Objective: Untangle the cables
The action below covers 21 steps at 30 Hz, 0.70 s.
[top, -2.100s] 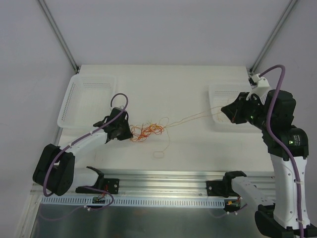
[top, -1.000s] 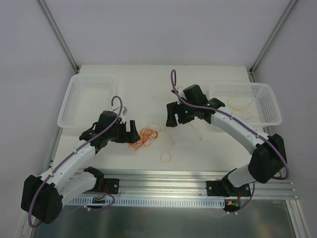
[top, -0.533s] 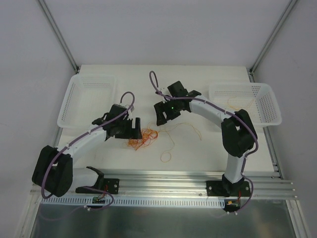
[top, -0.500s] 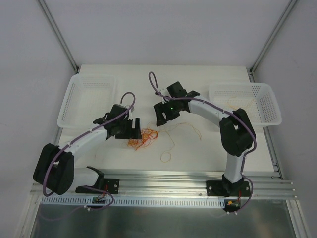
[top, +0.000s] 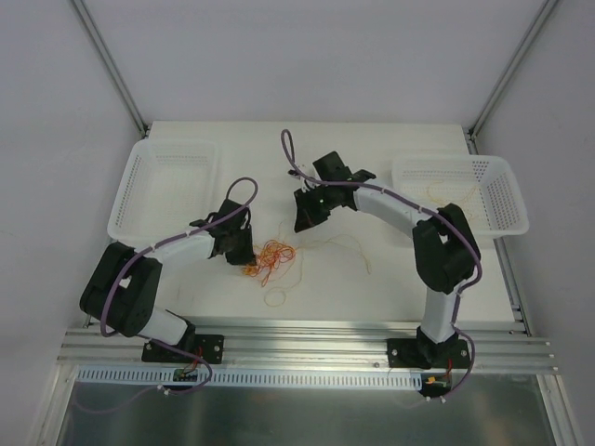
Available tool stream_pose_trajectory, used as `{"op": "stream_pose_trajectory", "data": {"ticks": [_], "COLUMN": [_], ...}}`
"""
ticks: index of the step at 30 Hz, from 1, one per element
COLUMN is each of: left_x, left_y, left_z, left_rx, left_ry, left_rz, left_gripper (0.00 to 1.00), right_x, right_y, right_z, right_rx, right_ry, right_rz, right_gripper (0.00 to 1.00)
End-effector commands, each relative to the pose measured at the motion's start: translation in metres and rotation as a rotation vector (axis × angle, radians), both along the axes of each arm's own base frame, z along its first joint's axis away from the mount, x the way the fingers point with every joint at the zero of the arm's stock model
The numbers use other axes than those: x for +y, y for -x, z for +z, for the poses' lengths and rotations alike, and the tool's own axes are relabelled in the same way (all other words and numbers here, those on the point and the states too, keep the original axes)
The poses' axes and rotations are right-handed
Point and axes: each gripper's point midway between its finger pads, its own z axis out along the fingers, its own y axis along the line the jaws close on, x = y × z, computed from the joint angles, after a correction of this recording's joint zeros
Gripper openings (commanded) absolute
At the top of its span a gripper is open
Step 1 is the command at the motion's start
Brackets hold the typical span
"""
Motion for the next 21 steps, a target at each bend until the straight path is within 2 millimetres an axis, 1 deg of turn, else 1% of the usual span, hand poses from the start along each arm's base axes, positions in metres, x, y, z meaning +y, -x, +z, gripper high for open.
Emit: {"op": "stream_pose_trajectory", "data": {"ticks": [1,2,3,4,5,6,7,8,9,10,11,12,13,15,16,18,19,21], "left_x": [0.011,0.012,0.013,0.014,0.015,0.016,0.017,0.017,0.019,0.019,0.019,0.019,0.019,0.020,0.020,0.022,0.022,0.023], "left_y": [0.008,0.009,0.009,0.010,0.009,0.010,0.010,0.011,0.011,0.011,0.011,0.011,0.012,0.011,0.011,0.009,0.008,0.009], "left_z": [-0.016,-0.016,-0.017,-0.018,-0.016,-0.017,-0.017,-0.017,-0.017,-0.017,-0.017,-0.017,-0.017,-0.016,-0.015,-0.013,-0.013,-0.012], "left_rx": [0.030,0.031,0.029,0.030,0.025,0.024,0.024,0.024,0.025,0.026,0.026,0.028,0.028,0.023,0.023,0.010,0.007,0.006], "left_ry": [-0.055,-0.056,-0.062,-0.063,-0.063,-0.068,-0.070,-0.070,-0.072,-0.070,-0.067,-0.068,-0.065,-0.067,-0.067,-0.070,-0.072,-0.074], "left_rz": [0.056,0.059,0.064,0.071,0.074,0.079,0.085,0.087,0.094,0.101,0.103,0.105,0.107,0.114,0.114,0.122,0.125,0.127], "left_gripper": [0.00,0.00,0.00,0.00,0.00,0.00,0.00,0.00,0.00,0.00,0.00,0.00,0.00,0.00,0.00,0.00,0.00,0.00], "right_x": [-0.003,-0.011,-0.017,-0.030,-0.039,-0.050,-0.068,-0.078,-0.088,-0.108,-0.117,-0.134,-0.145,-0.161,-0.174,-0.185,-0.192,-0.203], "right_y": [0.009,0.012,0.013,0.010,0.009,0.013,0.009,0.008,0.008,0.011,0.014,0.011,0.021,0.027,0.035,0.042,0.049,0.053], "right_z": [0.091,0.120,0.133,0.143,0.159,0.184,0.197,0.211,0.225,0.247,0.258,0.272,0.289,0.309,0.322,0.334,0.345,0.357], "right_rx": [-0.118,-0.170,-0.189,-0.199,-0.228,-0.274,-0.289,-0.314,-0.341,-0.391,-0.406,-0.446,-0.485,-0.519,-0.551,-0.578,-0.605,-0.627], "right_ry": [-0.155,-0.190,-0.201,-0.203,-0.216,-0.245,-0.246,-0.260,-0.274,-0.296,-0.315,-0.328,-0.350,-0.379,-0.394,-0.404,-0.408,-0.408], "right_rz": [0.017,0.009,-0.005,-0.037,-0.058,-0.078,-0.127,-0.156,-0.179,-0.225,-0.250,-0.297,-0.321,-0.373,-0.403,-0.437,-0.456,-0.496], "right_gripper": [0.01,0.01,0.01,0.01,0.01,0.01,0.01,0.01,0.01,0.01,0.01,0.01,0.01,0.01,0.01,0.01,0.01,0.01]}}
